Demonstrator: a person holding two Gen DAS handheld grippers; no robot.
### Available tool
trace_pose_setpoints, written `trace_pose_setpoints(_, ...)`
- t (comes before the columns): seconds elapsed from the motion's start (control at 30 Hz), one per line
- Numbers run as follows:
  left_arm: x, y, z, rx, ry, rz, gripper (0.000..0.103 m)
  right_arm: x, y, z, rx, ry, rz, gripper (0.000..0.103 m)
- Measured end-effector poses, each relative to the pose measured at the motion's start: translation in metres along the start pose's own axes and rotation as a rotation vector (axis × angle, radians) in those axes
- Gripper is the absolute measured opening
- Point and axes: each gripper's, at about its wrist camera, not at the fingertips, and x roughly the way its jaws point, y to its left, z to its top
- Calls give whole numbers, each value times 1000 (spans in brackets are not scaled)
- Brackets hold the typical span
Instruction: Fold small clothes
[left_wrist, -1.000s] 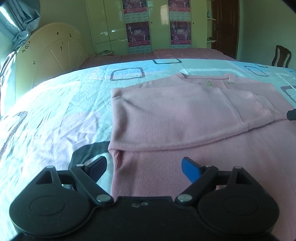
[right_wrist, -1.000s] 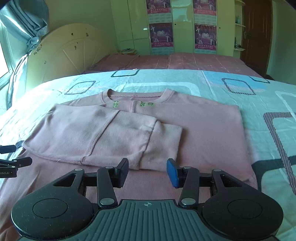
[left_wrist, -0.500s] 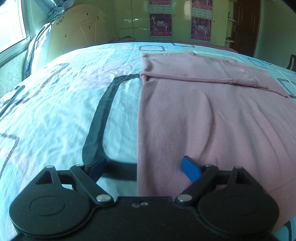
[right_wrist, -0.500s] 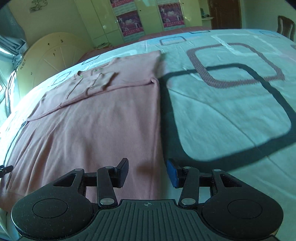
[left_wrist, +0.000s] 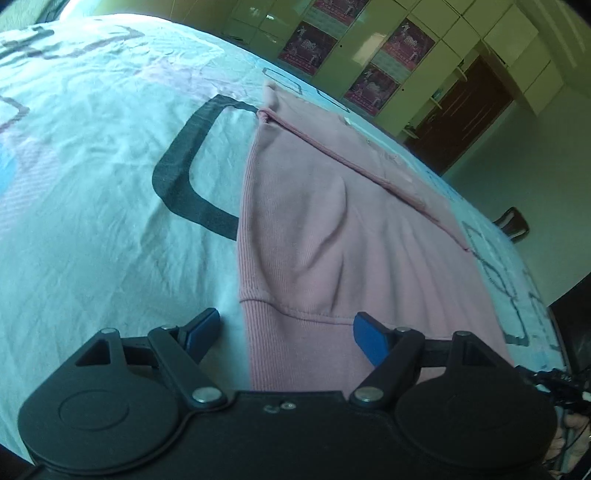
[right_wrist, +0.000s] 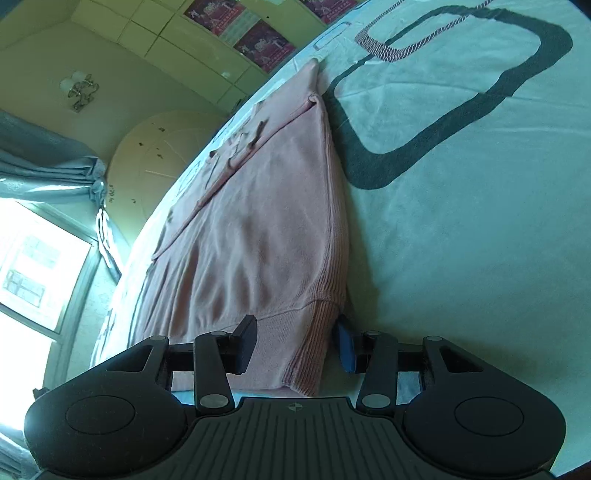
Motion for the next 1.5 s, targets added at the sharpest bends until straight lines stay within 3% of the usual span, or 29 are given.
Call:
trace_pose_setpoints(0.03, 1, 4, 2, -24, 3, -27, 74, 3, -2, 2, 8, 7, 17, 45)
trace_pose_setpoints(0.07, 5, 9, 4, -59, 5, -49, 60, 5, -4, 4, 17, 11, 26, 45)
trace_pose_setpoints(0.1, 8, 12, 6, -82, 16, -59, 40, 7, -5, 7, 24, 17, 39, 45)
trace_pose_setpoints(0.2, 18, 11, 5, -62, 44, -58, 23, 13, -2, 12, -10, 45, 49, 44)
trace_pose_setpoints(0.23, 19, 9, 4, -51, 43, -59, 14, 15, -1, 12, -31, 58, 55, 33)
trace_pose_setpoints(0.27, 19, 10, 3, -70, 39, -76, 3, 17, 1, 11, -55, 74, 54, 7)
trace_pose_setpoints(0.37, 2, 13, -2, -106, -69, -139, 3, 3, 5, 9, -88, 24, 120, 6)
trace_pose_setpoints(0.43, 3, 15, -4, -100, -63, -111, 3, -2, 2, 9, -81, -1, 118, 6)
trace_pose_setpoints(0.5, 10, 16, -6, -103, -33, -85, 3, 6, 0, 10, -91, 29, 77, 6)
trace_pose_setpoints(0.63, 2, 10, 1, -142, -98, -128, 3, -3, 13, 23, -76, -55, 157, 6)
trace_pose_setpoints(0.83, 7, -9, 54, -142, -211, -202, 3, -1, 50, 76, -149, -154, 165, 6)
trace_pose_setpoints(0.97, 42, -28, 111, -135, -242, -240, 3, 20, 72, 130, -188, -198, 117, 6)
trace_pose_setpoints(1.13, 99, -41, 180, -116, -219, -207, 3, 65, 79, 200, -180, -212, 54, 6)
trace_pose_setpoints(1.37, 192, -31, 258, -142, -142, -142, 3, 157, 52, 283, -44, -166, 11, 6)
trace_pose_setpoints(1.5, 237, -20, 282, -132, -80, -96, 3, 210, 29, 315, 15, -108, -37, 6)
